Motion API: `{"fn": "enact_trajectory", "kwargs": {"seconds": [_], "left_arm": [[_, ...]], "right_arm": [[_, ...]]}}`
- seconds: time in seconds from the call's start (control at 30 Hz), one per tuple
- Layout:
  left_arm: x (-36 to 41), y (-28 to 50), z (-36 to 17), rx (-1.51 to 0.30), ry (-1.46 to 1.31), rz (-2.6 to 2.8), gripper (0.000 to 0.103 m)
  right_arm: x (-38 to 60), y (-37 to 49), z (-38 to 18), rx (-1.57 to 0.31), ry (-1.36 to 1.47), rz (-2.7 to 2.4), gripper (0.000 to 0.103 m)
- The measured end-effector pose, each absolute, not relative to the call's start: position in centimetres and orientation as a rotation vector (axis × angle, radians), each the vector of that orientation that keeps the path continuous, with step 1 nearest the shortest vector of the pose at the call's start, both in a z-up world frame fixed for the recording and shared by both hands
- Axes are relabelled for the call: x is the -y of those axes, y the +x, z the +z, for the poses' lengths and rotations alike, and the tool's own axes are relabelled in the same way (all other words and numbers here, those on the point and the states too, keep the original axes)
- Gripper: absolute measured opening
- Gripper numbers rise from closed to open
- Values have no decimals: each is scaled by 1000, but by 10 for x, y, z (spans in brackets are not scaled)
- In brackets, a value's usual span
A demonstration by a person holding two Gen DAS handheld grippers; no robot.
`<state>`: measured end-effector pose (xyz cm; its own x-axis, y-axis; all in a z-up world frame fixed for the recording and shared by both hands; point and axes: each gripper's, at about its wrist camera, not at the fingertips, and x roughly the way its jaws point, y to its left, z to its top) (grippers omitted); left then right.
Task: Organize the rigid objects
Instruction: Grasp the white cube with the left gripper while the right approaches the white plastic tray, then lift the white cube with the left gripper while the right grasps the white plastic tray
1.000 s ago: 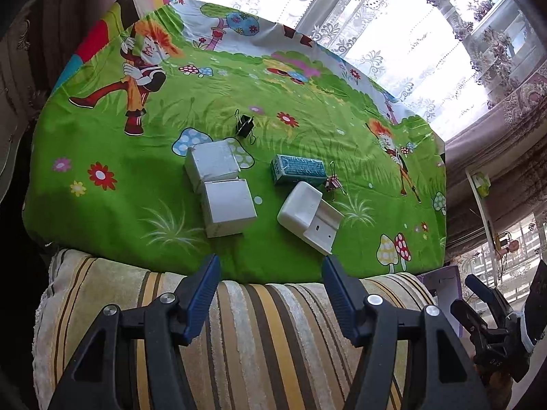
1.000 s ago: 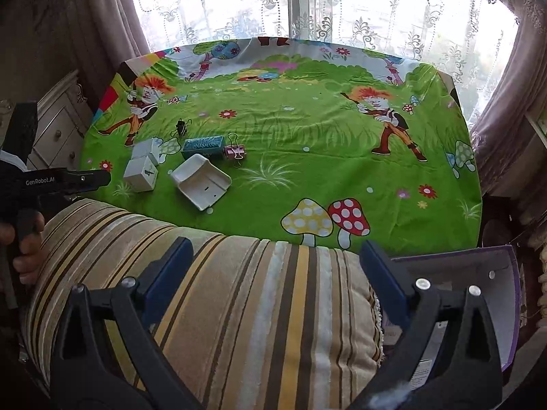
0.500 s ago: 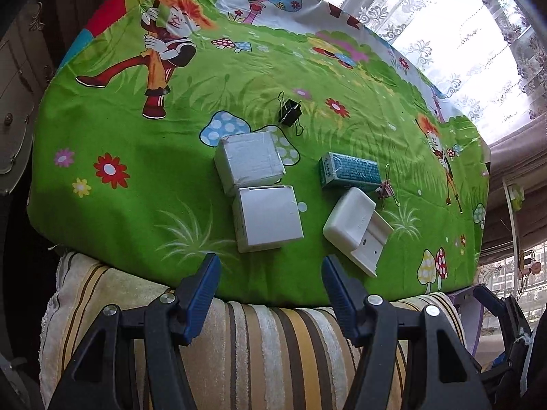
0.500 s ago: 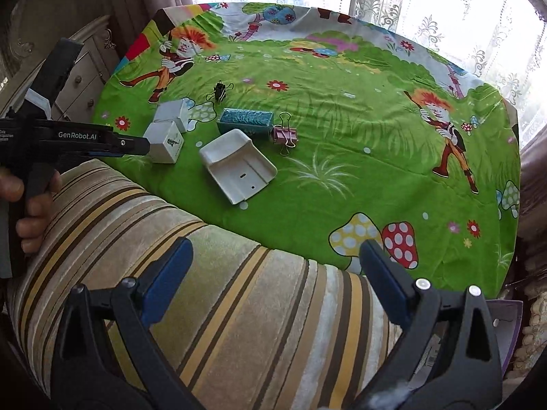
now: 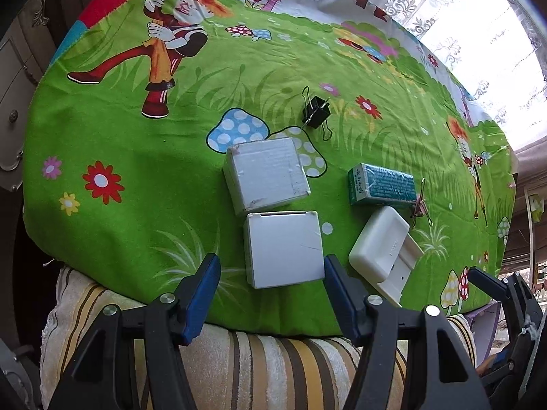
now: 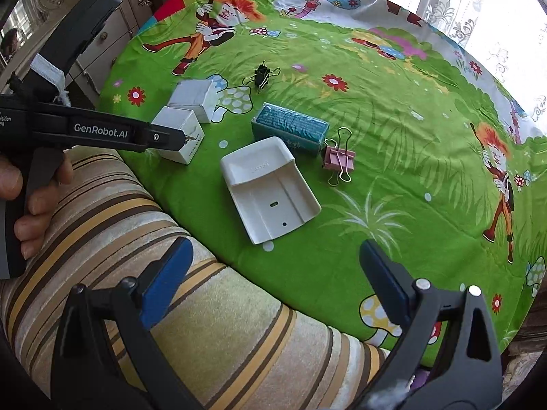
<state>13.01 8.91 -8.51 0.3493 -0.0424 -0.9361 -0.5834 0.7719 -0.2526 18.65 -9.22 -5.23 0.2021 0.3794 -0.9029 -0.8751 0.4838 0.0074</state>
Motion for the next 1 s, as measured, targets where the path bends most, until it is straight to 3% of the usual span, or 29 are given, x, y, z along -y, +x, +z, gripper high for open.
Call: {"fn": "enact_trajectory", "kwargs": {"seconds": [0.23,0.4,0.87,0.9,1.0], "left_arm": [[-92,135,-93,-1168,-639,391,61],[-91,135,-97,-1160,-654,368,44],[-92,125,-94,-1102,-676,341,44],[-92,125,-94,-1099,-678,340,44],[-94,124,-95,-1099,-685,336,44]], "right_arm": [[67,204,-70,-1032,-651,980,99],[52,208,-81,-1041,-683,1007,99],[23,212,-97,-1068,-732,1029,99],[23,212,-98,-1069,-737,1027,97],[20,211,-102,-1087,-738,1032,81]]}}
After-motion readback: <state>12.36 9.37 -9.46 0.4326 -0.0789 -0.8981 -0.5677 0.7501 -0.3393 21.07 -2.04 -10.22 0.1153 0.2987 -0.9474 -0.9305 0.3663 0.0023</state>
